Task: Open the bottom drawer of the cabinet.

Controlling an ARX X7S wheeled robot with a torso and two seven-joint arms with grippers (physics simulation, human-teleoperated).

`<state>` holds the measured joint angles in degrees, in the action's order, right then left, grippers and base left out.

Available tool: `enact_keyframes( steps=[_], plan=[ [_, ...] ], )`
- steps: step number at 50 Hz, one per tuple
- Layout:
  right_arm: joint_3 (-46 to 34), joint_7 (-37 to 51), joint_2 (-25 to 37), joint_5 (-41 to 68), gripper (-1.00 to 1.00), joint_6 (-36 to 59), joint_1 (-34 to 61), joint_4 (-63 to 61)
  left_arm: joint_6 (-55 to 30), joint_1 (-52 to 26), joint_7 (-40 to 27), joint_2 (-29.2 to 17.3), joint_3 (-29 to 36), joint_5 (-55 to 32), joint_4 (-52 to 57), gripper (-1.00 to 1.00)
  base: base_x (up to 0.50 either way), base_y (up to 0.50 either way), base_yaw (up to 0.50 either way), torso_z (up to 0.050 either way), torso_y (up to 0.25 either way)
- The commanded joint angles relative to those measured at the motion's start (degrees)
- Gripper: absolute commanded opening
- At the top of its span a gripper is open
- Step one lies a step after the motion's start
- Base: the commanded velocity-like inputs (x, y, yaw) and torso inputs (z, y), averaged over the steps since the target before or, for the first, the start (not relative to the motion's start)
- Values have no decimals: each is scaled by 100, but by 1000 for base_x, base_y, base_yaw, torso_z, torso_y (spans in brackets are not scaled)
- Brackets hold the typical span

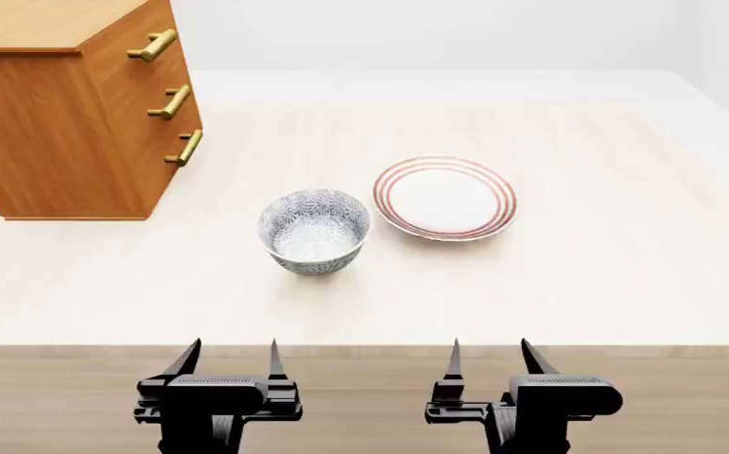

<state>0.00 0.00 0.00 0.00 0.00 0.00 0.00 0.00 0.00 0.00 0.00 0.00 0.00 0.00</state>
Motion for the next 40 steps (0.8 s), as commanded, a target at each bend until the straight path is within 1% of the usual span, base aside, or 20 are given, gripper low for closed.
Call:
enact_keyframes(
  steps=[1, 8, 9, 14, 15, 28, 29, 40],
  plan=[
    [-99, 78, 94, 132, 100, -60, -34, 5, 20, 6, -108, -98, 131, -38, -6, 100, 0, 0, 0, 0, 0],
    [-189, 171, 216, 406, 100, -210, -65, 70, -13, -82, -294, -226, 229, -141, -81, 100, 0, 0, 0, 0, 0],
    [-192, 320, 226, 280, 100, -205, -31, 142, 33, -85, -331, -235, 256, -115, -119, 100, 0, 0, 0, 0, 0],
    [-247, 398, 274, 357, 100, -213, -33, 137, 43, -69, -385, -296, 336, -161, -154, 100, 0, 0, 0, 0, 0],
    [-291, 502, 293, 214, 100, -172, -17, 118, 44, -64, -394, -306, 354, -167, -145, 100, 0, 0, 0, 0, 0],
    [-449, 528, 414, 401, 100, -157, -26, 111, 43, -119, -523, -408, 457, -299, -200, 100, 0, 475, 0, 0, 0],
    [-438, 419, 418, 561, 100, -248, -47, 106, 36, -126, -528, -413, 466, -311, -209, 100, 0, 410, 0, 0, 0],
    [-530, 581, 499, 550, 100, -66, -32, 18, -41, -136, -619, -488, 539, -386, -151, 100, 0, 0, 0, 0, 0]
  ],
)
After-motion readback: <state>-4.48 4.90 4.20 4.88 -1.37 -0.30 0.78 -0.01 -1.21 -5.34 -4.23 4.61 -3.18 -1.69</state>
